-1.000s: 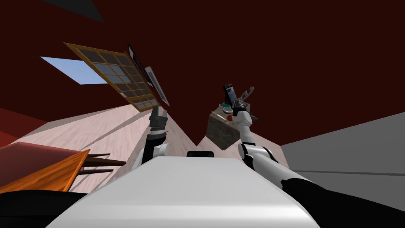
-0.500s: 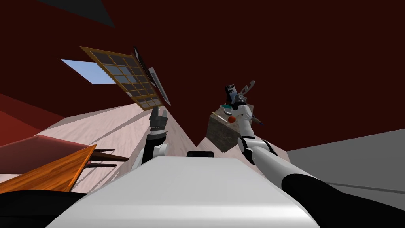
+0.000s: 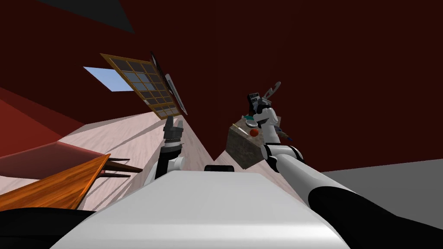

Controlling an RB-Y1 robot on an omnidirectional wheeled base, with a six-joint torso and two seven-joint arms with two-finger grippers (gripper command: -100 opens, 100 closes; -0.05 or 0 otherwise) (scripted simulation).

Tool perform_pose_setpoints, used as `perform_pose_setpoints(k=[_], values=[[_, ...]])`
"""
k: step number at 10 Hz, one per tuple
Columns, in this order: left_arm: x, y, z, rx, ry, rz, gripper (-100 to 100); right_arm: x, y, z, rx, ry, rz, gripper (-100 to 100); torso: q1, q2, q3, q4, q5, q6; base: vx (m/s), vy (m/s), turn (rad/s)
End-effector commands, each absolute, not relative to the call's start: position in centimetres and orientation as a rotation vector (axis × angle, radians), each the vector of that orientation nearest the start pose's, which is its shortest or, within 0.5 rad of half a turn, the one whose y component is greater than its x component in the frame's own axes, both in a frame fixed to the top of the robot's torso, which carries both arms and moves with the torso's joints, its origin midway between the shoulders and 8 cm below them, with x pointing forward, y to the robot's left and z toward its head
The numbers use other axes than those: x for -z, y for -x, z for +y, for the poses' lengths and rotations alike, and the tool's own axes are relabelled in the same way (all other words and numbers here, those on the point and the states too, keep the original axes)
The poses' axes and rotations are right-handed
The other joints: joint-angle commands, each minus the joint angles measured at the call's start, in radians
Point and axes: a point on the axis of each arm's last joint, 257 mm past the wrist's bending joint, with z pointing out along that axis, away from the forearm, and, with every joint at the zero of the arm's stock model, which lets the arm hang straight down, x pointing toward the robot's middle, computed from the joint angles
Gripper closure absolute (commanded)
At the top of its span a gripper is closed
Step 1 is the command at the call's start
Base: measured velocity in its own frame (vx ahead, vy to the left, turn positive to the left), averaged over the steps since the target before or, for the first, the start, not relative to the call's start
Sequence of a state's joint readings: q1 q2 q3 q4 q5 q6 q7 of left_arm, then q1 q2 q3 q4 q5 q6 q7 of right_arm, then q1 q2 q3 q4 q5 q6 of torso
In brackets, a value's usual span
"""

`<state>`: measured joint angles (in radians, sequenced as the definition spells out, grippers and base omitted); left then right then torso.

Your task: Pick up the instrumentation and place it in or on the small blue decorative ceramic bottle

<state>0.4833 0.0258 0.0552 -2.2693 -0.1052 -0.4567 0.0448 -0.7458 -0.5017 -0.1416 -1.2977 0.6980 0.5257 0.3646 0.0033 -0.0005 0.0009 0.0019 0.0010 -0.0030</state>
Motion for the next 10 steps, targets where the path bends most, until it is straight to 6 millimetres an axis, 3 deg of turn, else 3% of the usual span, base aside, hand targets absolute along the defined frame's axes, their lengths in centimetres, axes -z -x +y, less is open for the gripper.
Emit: perform_pose_setpoints(k=[1,4,7,8,9,10], values=[[-1.7,-35.4,28.4,1.216,0.618,0.705,0,-10.3,-66.9,-46.1,0.197,-0.506,1.253,100,0.000,0.000,0.000,0.000,0.000,0.000,0.027,-0.087,0.075],[-1.7,-35.4,28.4,1.216,0.618,0.705,0,-10.8,-67.3,-46.5,0.190,-0.526,1.279,100,-0.002,0.001,0.000,0.000,0.000,0.000,0.024,-0.088,0.079],[-1.7,-35.4,28.4,1.216,0.618,0.705,0,-11.4,-67.5,-48.5,0.244,-0.552,1.332,100,-0.001,0.000,0.000,0.000,0.000,0.002,0.027,-0.090,0.075],[-1.7,-35.4,28.4,1.216,0.618,0.705,0,-11.3,-67.6,-48.4,0.227,-0.559,1.337,100,-0.002,0.000,0.000,0.000,0.001,0.002,0.020,-0.085,0.059],[-1.7,-35.4,28.4,1.216,0.618,0.705,0,-11.3,-67.5,-49.8,0.267,-0.574,1.368,100,-0.001,0.001,0.000,-0.001,0.000,0.002,0.007,-0.083,0.098],[-1.7,-35.4,28.4,1.216,0.618,0.705,0,-11.1,-67.6,-49.6,0.252,-0.579,1.372,100,-0.001,0.001,0.000,0.000,0.001,0.002,0.003,-0.079,0.047]])
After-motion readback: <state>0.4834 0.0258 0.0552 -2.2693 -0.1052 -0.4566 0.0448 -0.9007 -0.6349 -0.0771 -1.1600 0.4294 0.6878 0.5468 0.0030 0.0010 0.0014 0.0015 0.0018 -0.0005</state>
